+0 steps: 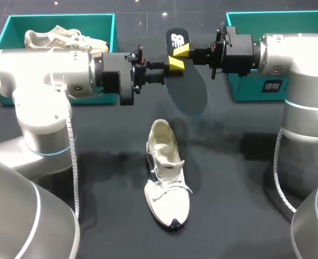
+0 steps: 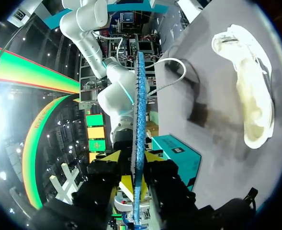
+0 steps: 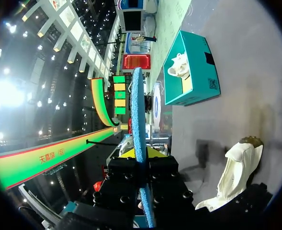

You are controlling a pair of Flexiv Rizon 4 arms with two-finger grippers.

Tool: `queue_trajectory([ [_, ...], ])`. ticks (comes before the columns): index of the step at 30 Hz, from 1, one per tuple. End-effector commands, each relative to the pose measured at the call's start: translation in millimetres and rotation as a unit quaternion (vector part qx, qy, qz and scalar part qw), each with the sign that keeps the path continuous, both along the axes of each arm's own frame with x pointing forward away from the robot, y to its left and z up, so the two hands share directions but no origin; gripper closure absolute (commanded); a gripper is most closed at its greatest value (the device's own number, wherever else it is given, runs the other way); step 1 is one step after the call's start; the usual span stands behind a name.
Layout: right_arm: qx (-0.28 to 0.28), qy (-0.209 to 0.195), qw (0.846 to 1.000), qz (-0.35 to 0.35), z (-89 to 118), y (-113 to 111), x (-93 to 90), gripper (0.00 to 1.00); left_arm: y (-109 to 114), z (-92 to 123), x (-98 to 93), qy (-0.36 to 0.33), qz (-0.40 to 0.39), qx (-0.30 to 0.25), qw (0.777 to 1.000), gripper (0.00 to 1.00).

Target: Take the shoe out of the shoebox, open the shoe tongue, remove and reinsert the insole, then place the shoe into the shoebox

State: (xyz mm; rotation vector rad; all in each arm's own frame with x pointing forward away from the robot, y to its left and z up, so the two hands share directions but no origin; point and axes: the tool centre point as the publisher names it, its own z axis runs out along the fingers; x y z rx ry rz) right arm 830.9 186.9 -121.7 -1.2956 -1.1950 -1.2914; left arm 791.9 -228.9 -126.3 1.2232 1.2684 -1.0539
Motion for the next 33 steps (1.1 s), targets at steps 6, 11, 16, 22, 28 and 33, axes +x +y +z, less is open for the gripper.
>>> queue_trajectory([
  [6, -0.002, 0.001, 1.0, 0.0, 0, 1, -0.4, 1.0, -6, -2, 0.6, 0.003, 0.004, 0.002, 1.0, 0.94],
  [11, -0.002, 0.001, 1.0, 0.0, 0, 1, -0.4, 1.0, -7, -3, 0.9, 0.005, 0.004, 0.005, 1.0, 1.0],
  [16, -0.002, 0.001, 1.0, 0.0, 0, 1, -0.4, 1.0, -5, -3, 0.7, 0.007, 0.005, 0.006, 1.0, 1.0],
  [22, 0.001, 0.001, 1.0, -0.002, 1, 0, -1.5, 0.0, 2, -4, -0.1, 0.009, 0.008, 0.007, 1.0, 1.0],
  [28, 0.001, -0.003, 1.0, -0.005, 1, -9, -5.9, 0.0, 14, -7, -4.5, 0.016, 0.009, 0.017, 1.0, 1.0],
  [33, 0.0, -0.007, 1.0, -0.004, 2, -18, -12.1, 0.0, 32, -10, -9.3, 0.036, 0.004, 0.024, 0.999, 1.0],
])
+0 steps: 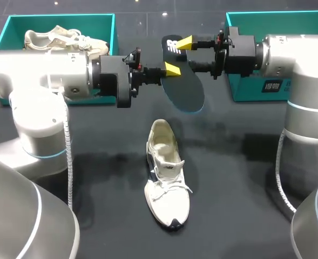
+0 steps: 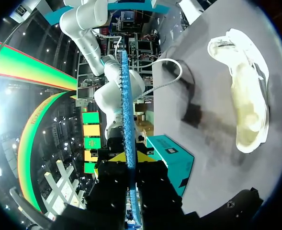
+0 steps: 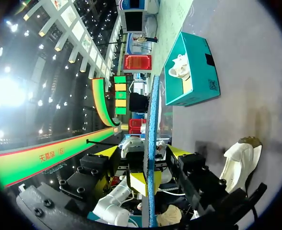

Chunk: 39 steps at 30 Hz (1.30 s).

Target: Take the shoe out of the shoebox, open the shoe tongue, remove and reinsert the insole, then place the shoe into the shoebox

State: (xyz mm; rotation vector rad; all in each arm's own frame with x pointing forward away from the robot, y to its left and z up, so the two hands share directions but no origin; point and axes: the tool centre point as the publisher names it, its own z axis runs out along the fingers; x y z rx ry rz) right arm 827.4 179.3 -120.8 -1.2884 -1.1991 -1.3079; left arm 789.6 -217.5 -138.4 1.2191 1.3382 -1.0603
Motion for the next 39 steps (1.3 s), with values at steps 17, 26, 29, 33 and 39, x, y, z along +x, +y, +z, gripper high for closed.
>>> queue_trajectory([
  [17, 0.004, -0.014, 1.0, -0.025, -5, -42, -30.6, 0.0, 69, -2, -11.9, 0.145, -0.013, 0.008, 0.989, 1.0],
  [26, 0.004, -0.014, 1.0, -0.026, -6, -43, -31.9, 0.0, 80, -8, -5.8, 0.353, 0.018, 0.033, 0.935, 1.0],
  [29, 0.004, -0.014, 1.0, -0.026, -6, -43, -31.9, 0.0, 80, -8, -5.8, 0.353, 0.018, 0.033, 0.935, 1.0],
  [33, 0.004, -0.014, 1.0, -0.026, -6, -43, -31.9, 0.0, 80, -8, -5.8, 0.353, 0.018, 0.033, 0.935, 1.0],
  [39, 0.004, -0.014, 1.0, -0.026, -6, -43, -31.9, 0.0, 76, -5, -4.8, 0.435, -0.009, 0.019, 0.9, 1.0],
])
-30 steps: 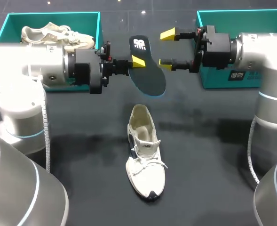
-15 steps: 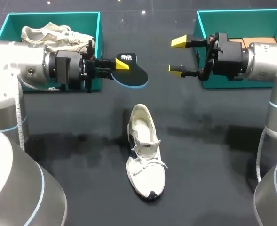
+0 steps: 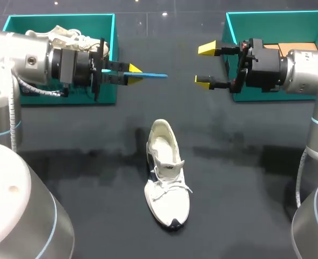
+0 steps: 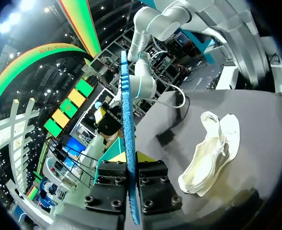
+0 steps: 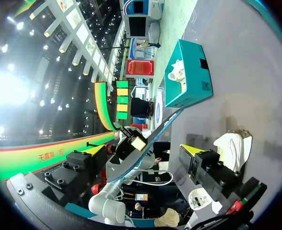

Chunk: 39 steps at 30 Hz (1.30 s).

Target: Take the shoe out of the shoebox, open the shoe tongue, remove and reinsert the insole, then place the shoe into the shoebox

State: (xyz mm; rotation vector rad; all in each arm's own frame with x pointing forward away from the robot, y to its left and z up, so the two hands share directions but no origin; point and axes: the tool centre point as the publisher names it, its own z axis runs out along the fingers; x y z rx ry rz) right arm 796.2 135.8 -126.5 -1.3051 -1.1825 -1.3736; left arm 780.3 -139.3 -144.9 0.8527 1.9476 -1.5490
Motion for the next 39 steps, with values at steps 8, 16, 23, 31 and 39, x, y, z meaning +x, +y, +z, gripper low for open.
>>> queue_trajectory([
  [8, -0.002, 0.0, 1.0, 0.0, 0, 0, -0.7, 0.0, 3, 15, 21.5, 0.325, -0.038, -0.074, 0.942, 1.0],
  [16, -0.002, 0.0, 1.0, 0.0, 0, 0, -0.7, 0.0, 1, 22, 29.7, 0.452, -0.052, -0.063, 0.888, 1.0],
  [23, -0.002, 0.0, 1.0, 0.0, 0, 0, -0.7, 0.0, 1, 22, 29.7, 0.452, -0.052, -0.063, 0.888, 1.0],
  [31, -0.002, 0.0, 1.0, 0.0, 0, 0, -0.7, 0.0, 2, 21, 35.0, 0.714, -0.029, -0.089, 0.694, 1.0],
  [39, -0.002, 0.0, 1.0, 0.0, 0, 0, -0.7, 0.0, 2, 22, 37.0, 0.756, -0.029, -0.089, 0.648, 1.0],
])
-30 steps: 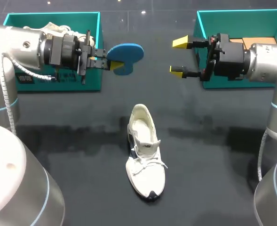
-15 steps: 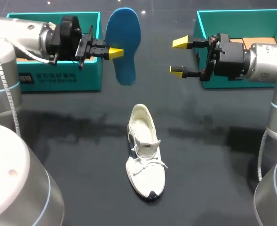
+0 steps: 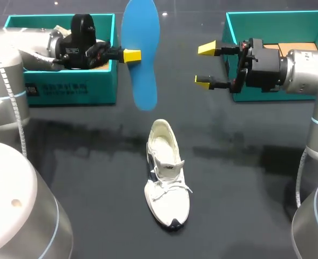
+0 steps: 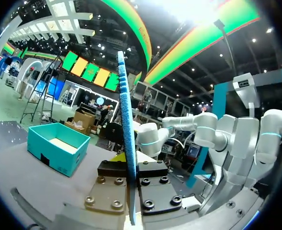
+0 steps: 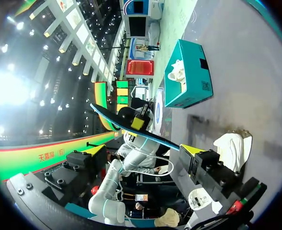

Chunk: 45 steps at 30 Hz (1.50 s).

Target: Take the shoe out of the shoebox, open the shoe tongue, remove and reinsert the insole, then place the shoe into the shoebox

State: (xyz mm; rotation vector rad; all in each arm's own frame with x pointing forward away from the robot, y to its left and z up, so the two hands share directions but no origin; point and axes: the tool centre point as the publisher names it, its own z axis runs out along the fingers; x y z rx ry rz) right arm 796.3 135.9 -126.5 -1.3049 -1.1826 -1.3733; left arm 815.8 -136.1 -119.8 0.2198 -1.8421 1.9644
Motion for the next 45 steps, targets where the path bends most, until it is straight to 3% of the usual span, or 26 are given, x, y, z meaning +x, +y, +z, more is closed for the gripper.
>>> queue_trajectory([
  [1, -0.002, 0.0, 1.0, 0.0, 0, 0, -0.8, 0.0, -1, -3, 1.5, 0.222, -0.007, -0.007, 0.975, 1.0],
  [7, -0.002, 0.0, 1.0, 0.0, 0, 0, -0.8, 0.0, -1, -3, 1.5, 0.222, -0.007, -0.007, 0.975, 1.0],
  [10, -0.002, 0.0, 1.0, 0.0, 0, 0, -0.8, 0.0, -6, -13, 2.4, 0.29, 0.004, -0.012, 0.957, 1.0],
  [16, -0.002, 0.0, 1.0, 0.0, 0, 0, -0.8, 0.0, -11, -23, 5.5, 0.355, 0.021, 0.003, 0.935, 1.0],
  [28, -0.002, 0.0, 1.0, 0.0, 0, 0, -0.8, 0.0, -18, -38, 0.9, 0.395, 0.045, 0.032, 0.917, 1.0],
  [39, -0.002, 0.0, 1.0, 0.0, 0, 0, -0.8, 0.0, -23, -58, -2.8, 0.459, 0.059, 0.048, 0.885, 1.0],
  [45, -0.059, -0.012, 0.998, 0.005, 12, -3, -2.4, 0.0, -26, -66, -4.1, 0.483, 0.073, 0.058, 0.871, 1.0],
])
